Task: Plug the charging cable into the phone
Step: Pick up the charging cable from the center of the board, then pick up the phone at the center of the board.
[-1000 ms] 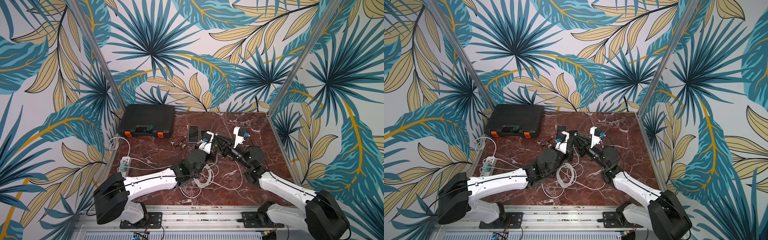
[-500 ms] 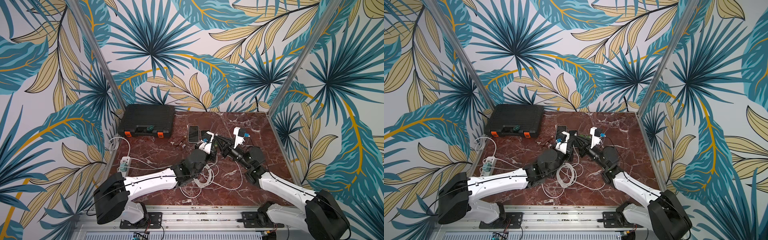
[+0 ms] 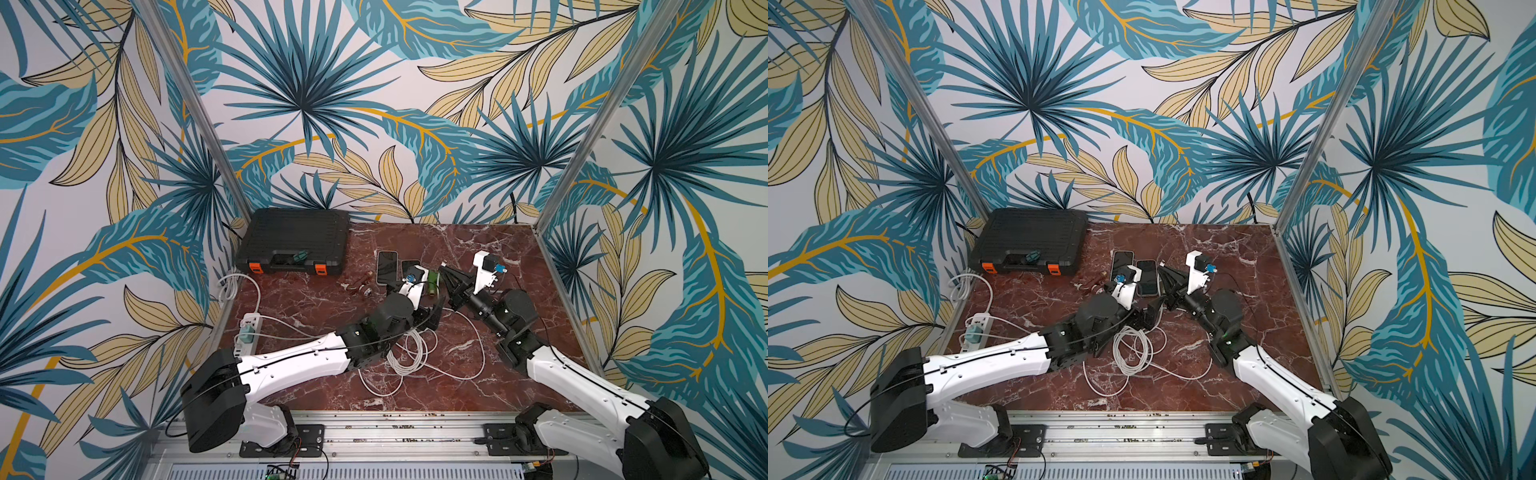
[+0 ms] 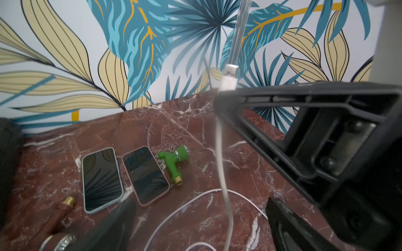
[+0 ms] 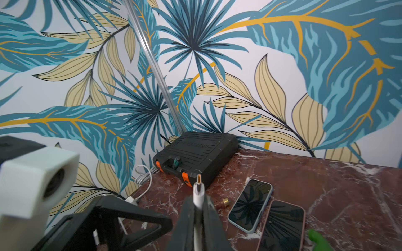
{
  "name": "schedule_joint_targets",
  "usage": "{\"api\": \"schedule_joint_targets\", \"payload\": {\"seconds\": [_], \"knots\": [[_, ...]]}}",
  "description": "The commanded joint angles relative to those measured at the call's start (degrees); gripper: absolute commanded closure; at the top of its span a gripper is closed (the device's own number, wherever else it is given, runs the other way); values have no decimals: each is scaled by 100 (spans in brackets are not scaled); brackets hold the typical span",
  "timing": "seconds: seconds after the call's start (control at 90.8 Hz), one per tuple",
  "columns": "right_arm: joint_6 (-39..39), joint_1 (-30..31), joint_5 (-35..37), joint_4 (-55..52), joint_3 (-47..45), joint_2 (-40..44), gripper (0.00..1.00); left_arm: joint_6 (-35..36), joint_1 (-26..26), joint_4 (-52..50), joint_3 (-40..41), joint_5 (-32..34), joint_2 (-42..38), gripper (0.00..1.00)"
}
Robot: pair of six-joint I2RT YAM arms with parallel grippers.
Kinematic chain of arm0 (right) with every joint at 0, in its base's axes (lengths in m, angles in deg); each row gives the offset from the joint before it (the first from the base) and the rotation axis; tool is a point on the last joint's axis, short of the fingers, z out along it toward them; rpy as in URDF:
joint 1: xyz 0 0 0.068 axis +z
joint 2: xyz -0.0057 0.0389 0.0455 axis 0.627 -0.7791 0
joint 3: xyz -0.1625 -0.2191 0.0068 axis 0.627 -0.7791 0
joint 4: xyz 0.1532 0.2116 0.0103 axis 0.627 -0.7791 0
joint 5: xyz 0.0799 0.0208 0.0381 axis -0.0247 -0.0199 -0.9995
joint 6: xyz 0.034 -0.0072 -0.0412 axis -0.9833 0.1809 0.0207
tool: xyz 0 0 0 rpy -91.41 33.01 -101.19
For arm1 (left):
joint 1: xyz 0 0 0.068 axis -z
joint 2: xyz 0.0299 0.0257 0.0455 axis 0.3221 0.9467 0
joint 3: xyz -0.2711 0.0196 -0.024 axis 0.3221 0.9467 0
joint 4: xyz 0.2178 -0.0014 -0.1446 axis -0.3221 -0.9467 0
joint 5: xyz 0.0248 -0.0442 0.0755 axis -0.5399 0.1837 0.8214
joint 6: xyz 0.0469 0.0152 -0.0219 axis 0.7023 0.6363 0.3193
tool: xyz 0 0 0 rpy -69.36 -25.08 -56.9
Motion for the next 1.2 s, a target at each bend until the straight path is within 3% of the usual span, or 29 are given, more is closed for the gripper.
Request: {"api": "schedule_joint_targets", "payload": {"seconds": [0.0, 0.088, 0.198, 0.363, 0.551, 0.617, 0.958, 1.189], "knots": [[53, -308, 376, -1144, 31, 212, 100, -1565, -924, -2366, -703, -658, -238, 0], [-131, -430, 321, -1661, -74, 360, 100, -1702, -1547, -2909, -1178, -862, 266, 3], [-302, -429, 133, -2148, -266, 549, 100, -1277, -1862, -3722, -2551, -897, 1713, 3], [-441, -430, -183, -2408, -519, 680, 100, -1175, -1931, -5837, -5783, -1098, 4434, 5], [-553, -430, -423, -2382, -638, 690, 100, -1488, -1962, -6779, -7871, -1238, 6300, 3], [-532, -434, -518, -2387, -637, 665, 100, -1572, -1962, -6803, -8118, -1246, 6546, 1], [-484, -430, -591, -2398, -594, 552, 100, -1744, -1925, -6195, -7755, -1623, 6529, 0], [-466, -430, -610, -2443, -516, 536, 100, -1714, -1690, -5972, -7818, -1233, 6457, 0]]}}
